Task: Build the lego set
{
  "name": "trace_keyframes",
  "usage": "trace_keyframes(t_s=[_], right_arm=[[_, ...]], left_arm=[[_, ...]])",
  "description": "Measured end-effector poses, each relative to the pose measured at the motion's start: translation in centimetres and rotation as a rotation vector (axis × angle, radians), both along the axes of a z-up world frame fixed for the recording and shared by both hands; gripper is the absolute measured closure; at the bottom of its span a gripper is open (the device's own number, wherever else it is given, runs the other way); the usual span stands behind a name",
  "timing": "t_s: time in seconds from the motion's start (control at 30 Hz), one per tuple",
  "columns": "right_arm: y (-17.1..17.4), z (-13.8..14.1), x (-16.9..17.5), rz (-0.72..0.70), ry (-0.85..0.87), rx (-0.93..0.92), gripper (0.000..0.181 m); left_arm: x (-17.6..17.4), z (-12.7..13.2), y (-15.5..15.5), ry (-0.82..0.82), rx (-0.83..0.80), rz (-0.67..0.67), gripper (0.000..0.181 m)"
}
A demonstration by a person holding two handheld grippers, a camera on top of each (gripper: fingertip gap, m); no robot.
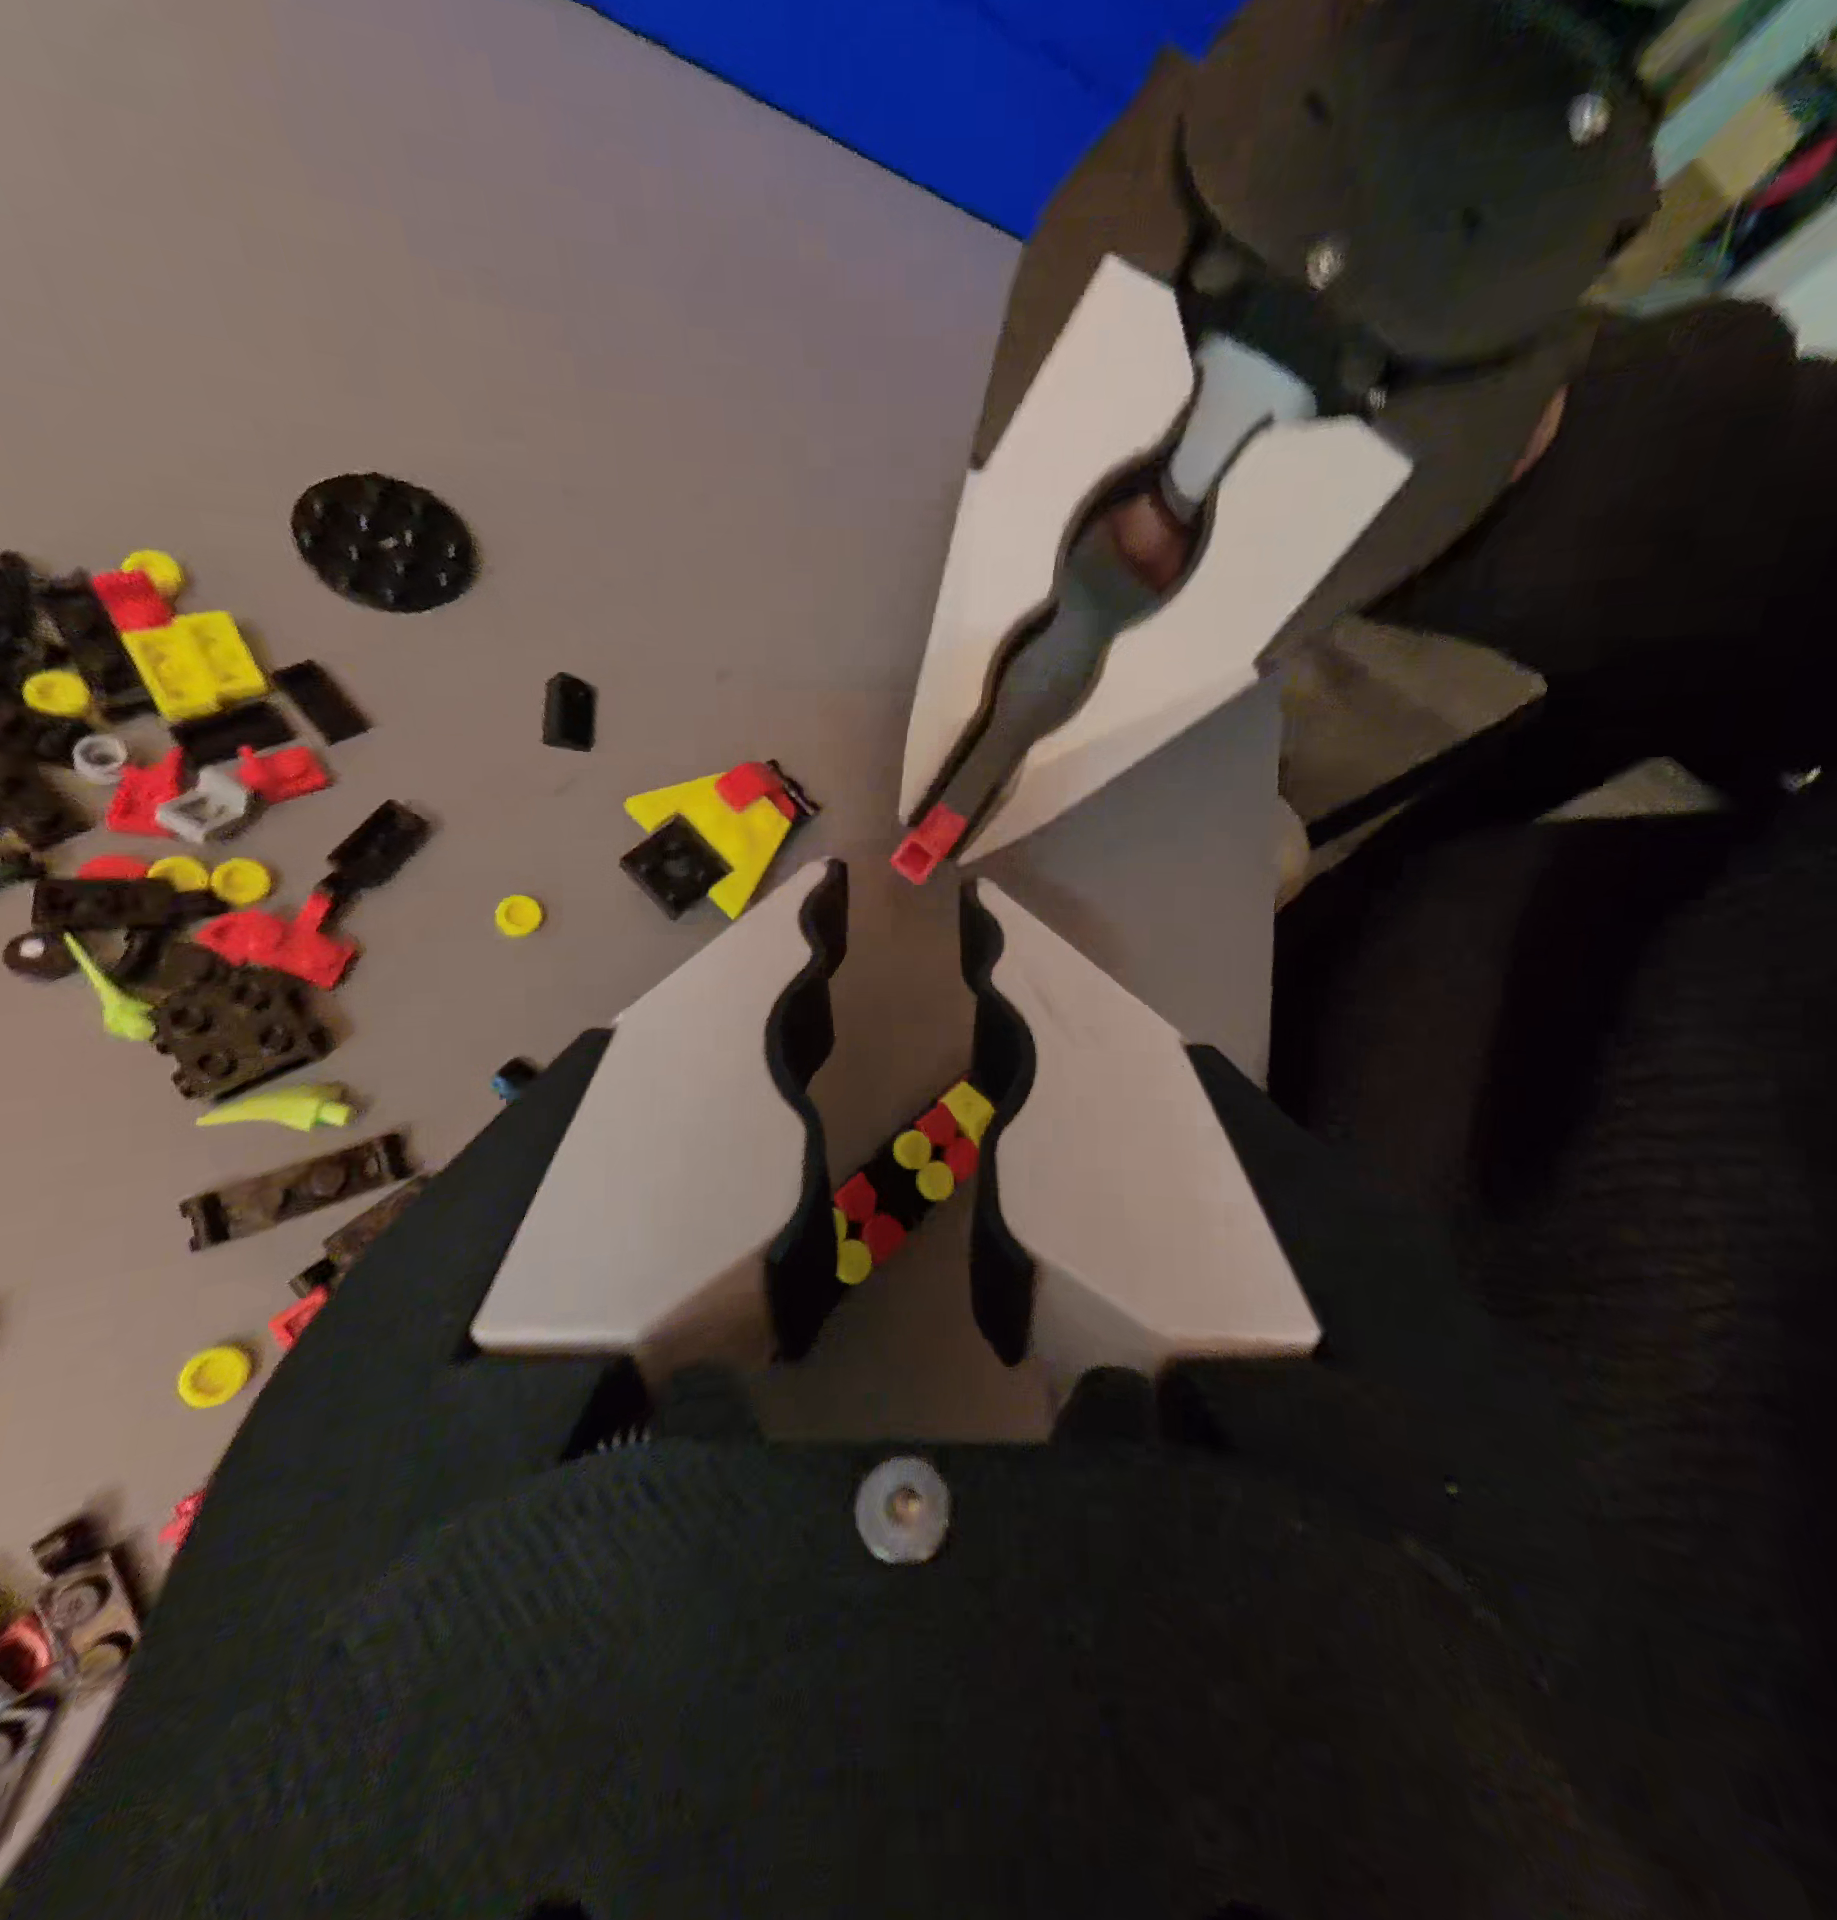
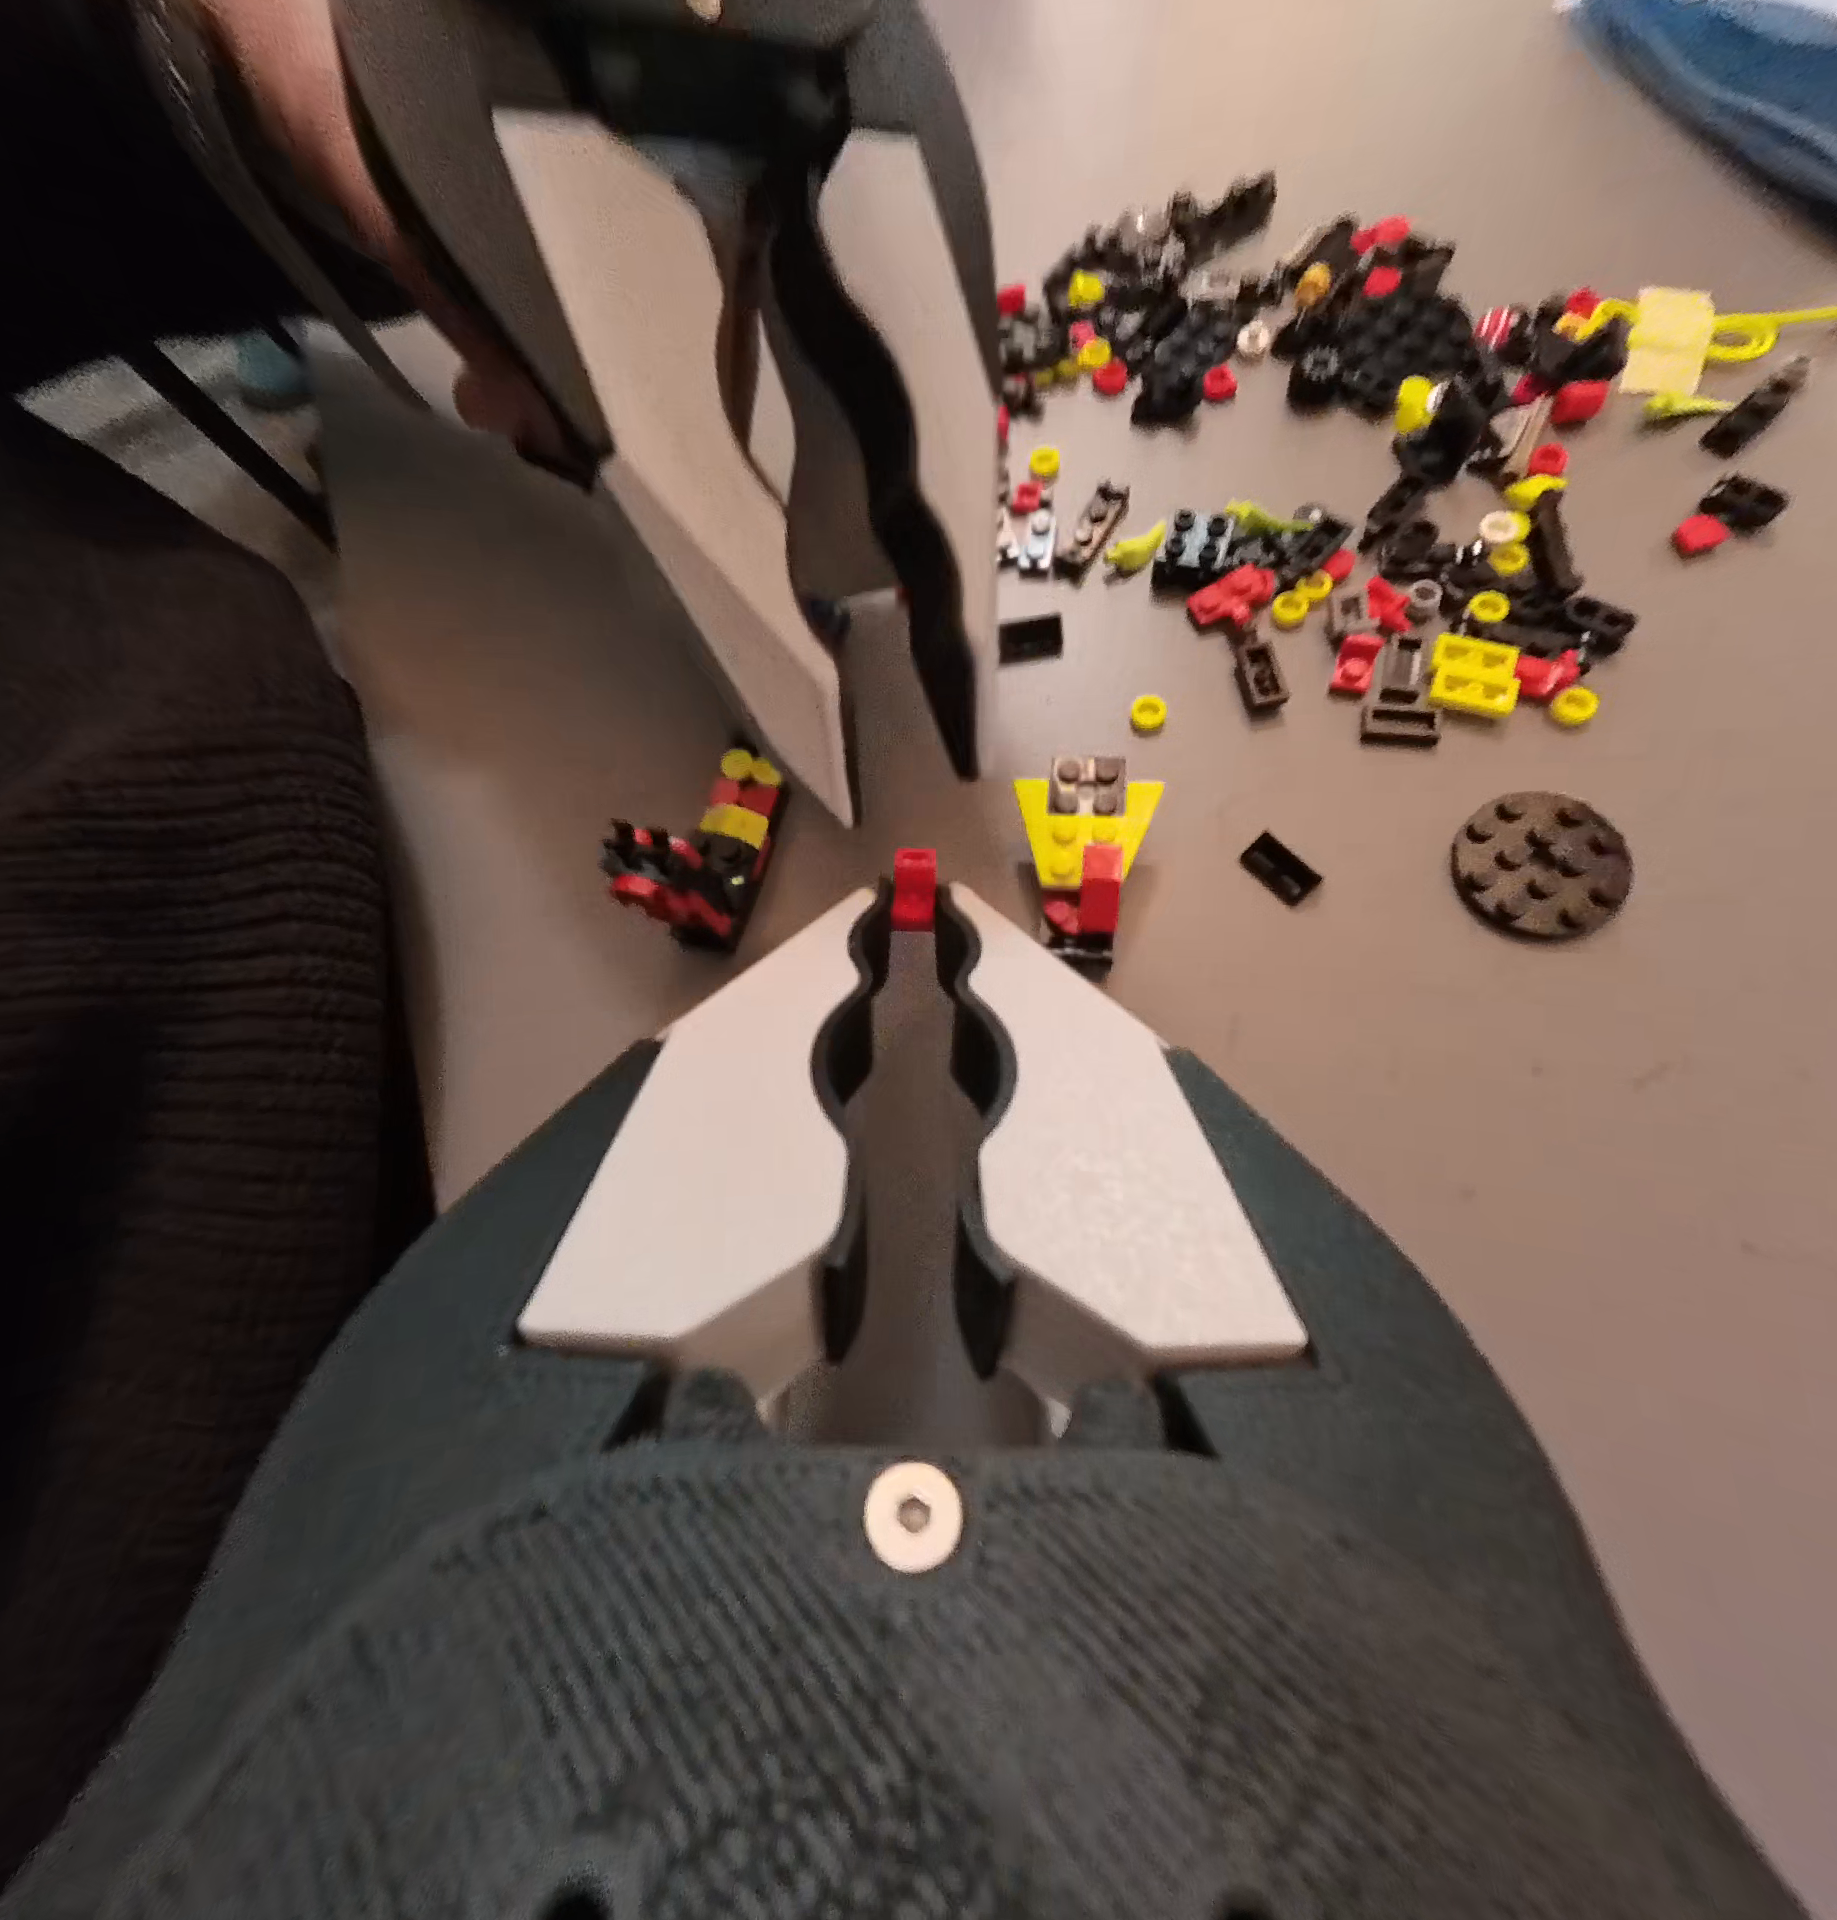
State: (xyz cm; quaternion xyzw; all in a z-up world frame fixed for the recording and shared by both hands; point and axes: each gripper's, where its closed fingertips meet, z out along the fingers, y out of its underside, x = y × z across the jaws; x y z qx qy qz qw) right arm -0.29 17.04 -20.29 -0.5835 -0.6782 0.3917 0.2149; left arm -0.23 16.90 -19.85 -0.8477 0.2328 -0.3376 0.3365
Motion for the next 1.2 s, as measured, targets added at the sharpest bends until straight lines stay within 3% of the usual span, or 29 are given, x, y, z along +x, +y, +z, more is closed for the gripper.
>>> trace_keyframes(t_s=[0.03, 0.1, 0.37, 0.77, 1.2], right_arm=[[-0.1, 0.5, -0.1, 0.002, 0.024, -0.018, 0.174], [-0.2, 1.2, -0.2, 0.005, 0.059, -0.036, 0.174], [-0.2, 2.4, -0.5, -0.006, 0.119, -0.027, 0.175], [-0.5, 3.5, -0.9, -0.012, 0.183, -0.089, 0.175], [-0.5, 5.5, -1.0, -0.034, 0.252, -0.359, 0.175]], left_arm=[[0.2, 0.0, -0.2, 0.016, 0.015, -0.015, 0.165], [0.7, 0.4, -0.6, 0.012, 0.033, -0.043, 0.172], [1.0, 0.6, -0.7, 0.017, 0.034, -0.038, 0.17], [2.1, 1.8, -1.1, -0.173, -0.033, -0.054, 0.163], [1.7, 3.2, -0.3, -0.202, 0.088, -0.018, 0.17]])
